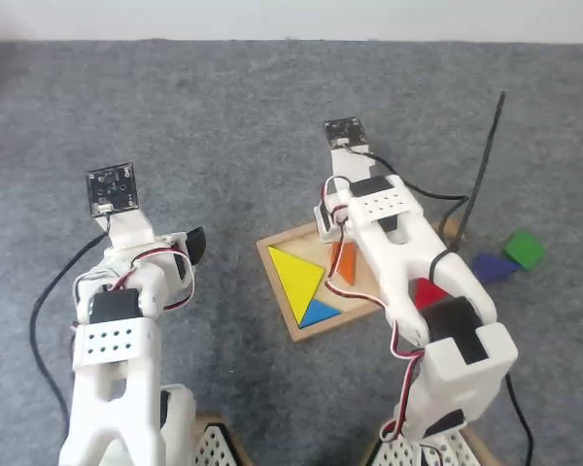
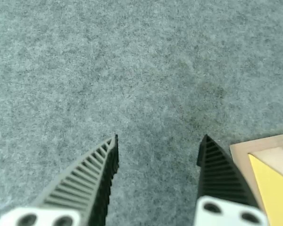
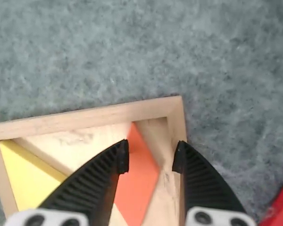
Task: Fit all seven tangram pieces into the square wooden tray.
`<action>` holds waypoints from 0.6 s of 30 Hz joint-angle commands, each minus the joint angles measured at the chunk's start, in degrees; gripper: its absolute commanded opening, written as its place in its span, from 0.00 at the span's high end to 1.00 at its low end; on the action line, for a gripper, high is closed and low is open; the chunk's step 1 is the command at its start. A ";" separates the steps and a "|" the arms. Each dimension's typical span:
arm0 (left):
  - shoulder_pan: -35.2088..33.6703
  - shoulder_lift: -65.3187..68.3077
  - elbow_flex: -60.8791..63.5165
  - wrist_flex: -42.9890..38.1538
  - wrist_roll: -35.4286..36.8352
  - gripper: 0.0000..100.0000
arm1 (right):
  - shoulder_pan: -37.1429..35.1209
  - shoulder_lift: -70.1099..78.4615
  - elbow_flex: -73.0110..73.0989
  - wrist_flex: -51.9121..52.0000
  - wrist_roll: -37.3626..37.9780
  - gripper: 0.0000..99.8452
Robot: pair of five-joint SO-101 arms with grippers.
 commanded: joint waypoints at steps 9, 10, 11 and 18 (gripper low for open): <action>0.09 -0.79 -0.57 -0.97 -0.44 0.73 | 5.85 0.04 -2.81 0.48 2.37 0.83; 0.09 -0.79 -0.57 -0.97 -0.44 0.73 | 5.93 0.04 -3.08 0.84 2.29 0.83; 0.09 -0.79 -0.57 -0.97 -0.44 0.73 | 5.93 -0.04 -3.69 1.63 2.29 0.83; 0.09 -0.79 -0.57 -0.97 -0.44 0.73 | 5.49 -0.04 -10.81 8.40 2.02 0.83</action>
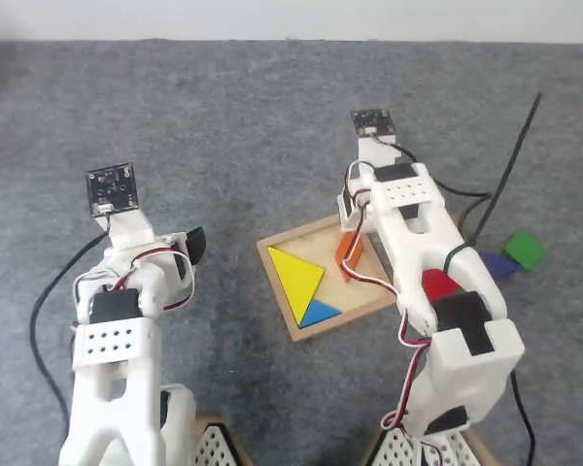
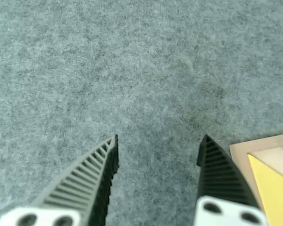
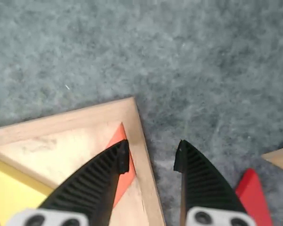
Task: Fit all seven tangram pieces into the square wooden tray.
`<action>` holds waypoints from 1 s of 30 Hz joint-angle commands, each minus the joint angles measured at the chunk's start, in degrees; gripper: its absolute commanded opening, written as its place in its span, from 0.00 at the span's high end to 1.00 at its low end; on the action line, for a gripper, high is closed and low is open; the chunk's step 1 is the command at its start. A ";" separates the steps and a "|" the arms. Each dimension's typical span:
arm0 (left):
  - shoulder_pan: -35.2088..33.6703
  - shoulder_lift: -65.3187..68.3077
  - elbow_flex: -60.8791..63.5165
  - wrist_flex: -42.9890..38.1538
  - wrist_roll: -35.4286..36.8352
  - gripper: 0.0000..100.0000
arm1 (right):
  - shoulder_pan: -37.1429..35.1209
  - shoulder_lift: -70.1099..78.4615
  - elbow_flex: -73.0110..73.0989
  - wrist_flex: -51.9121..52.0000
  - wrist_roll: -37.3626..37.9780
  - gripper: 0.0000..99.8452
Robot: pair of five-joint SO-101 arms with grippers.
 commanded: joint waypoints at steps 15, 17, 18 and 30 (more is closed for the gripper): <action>0.09 -0.79 -0.57 -0.97 -0.44 0.73 | -5.05 -0.75 -1.67 5.23 0.44 0.83; 0.09 -0.79 -0.57 -0.97 -0.44 0.73 | -5.23 -0.40 -1.49 5.23 0.44 0.83; 0.09 -0.79 -0.57 -0.97 -0.44 0.73 | -5.05 -0.31 -1.49 5.23 0.44 0.83; 0.09 -0.79 -0.57 -0.97 -0.44 0.73 | -4.97 -0.92 -1.41 5.32 0.53 0.83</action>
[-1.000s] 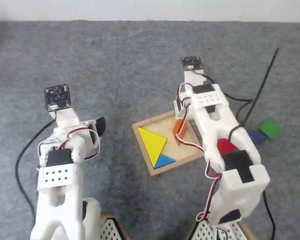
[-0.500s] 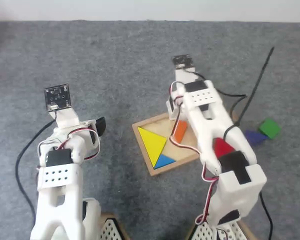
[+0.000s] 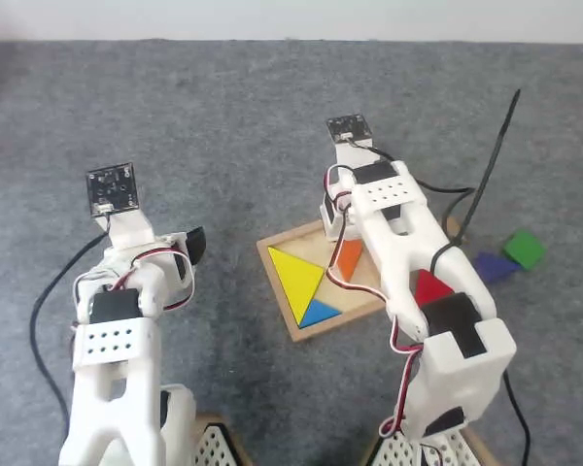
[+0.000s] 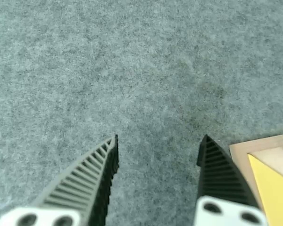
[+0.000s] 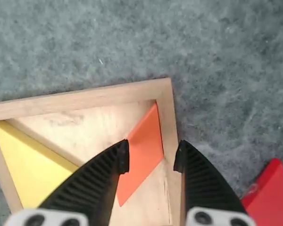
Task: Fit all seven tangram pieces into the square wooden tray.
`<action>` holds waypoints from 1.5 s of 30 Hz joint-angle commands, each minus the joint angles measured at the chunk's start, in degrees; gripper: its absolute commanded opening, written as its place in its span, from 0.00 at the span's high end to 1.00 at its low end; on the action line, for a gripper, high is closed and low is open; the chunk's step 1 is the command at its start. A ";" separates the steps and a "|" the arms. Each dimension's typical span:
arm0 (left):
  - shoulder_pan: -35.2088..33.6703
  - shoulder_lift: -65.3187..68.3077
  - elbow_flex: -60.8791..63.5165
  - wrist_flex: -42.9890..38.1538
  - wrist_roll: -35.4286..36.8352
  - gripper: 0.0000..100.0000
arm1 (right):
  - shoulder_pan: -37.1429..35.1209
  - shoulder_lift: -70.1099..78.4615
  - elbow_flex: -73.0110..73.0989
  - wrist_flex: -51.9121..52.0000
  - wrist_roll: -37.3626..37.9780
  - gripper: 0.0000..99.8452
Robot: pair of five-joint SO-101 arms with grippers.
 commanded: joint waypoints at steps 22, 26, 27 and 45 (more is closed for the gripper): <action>0.09 -0.79 -0.57 -0.97 -0.44 0.73 | -6.20 -0.92 3.16 -0.66 -0.18 0.83; 0.09 -0.79 -0.57 -0.97 -0.44 0.73 | -11.21 1.36 2.90 -1.54 8.26 0.83; 0.09 -0.79 -0.57 -0.97 -0.44 0.73 | -11.65 1.45 2.81 -1.54 8.79 0.83; 0.09 -0.79 -0.57 -0.97 -0.44 0.73 | -3.82 1.54 1.05 5.05 50.81 0.83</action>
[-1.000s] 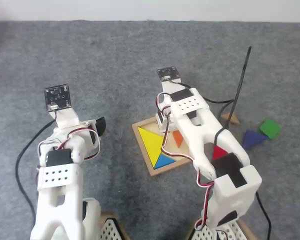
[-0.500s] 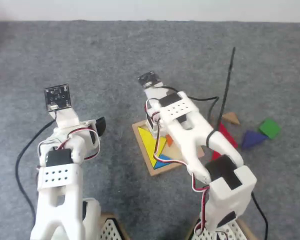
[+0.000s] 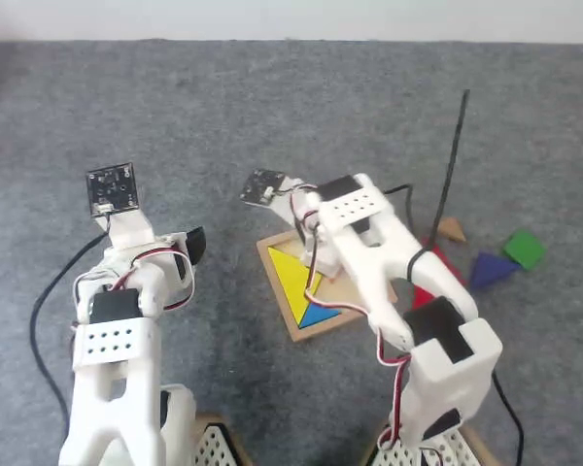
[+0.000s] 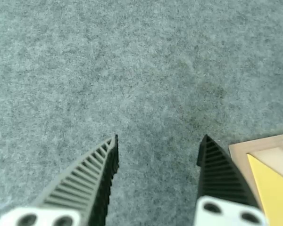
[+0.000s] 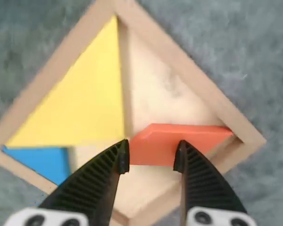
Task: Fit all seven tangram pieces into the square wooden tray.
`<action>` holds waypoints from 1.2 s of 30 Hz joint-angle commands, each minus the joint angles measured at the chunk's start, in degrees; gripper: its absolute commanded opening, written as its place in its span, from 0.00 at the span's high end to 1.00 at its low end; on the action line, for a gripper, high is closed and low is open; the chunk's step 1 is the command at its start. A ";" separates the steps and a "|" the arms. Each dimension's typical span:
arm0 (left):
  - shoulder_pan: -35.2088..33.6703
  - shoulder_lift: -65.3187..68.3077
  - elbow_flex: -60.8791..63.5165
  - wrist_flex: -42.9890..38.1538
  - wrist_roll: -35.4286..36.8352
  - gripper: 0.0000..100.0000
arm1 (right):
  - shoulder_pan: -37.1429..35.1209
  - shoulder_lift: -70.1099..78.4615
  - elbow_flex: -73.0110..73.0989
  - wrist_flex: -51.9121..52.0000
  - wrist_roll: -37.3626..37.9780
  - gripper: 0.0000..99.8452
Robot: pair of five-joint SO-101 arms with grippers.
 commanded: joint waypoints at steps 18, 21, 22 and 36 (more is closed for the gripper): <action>0.09 -0.79 -0.57 -0.97 -0.44 0.73 | 3.91 -4.88 -5.45 1.71 -49.14 0.93; 0.09 -0.79 -0.57 -0.97 -0.44 0.73 | 4.62 -8.92 -2.11 1.01 -51.16 0.92; 0.09 -0.79 -0.57 -0.97 -0.44 0.73 | 4.44 -10.24 -1.23 0.92 -51.96 0.92; 0.09 -0.79 -0.57 -0.97 -0.44 0.73 | 1.10 -10.68 6.68 -6.20 -64.00 0.77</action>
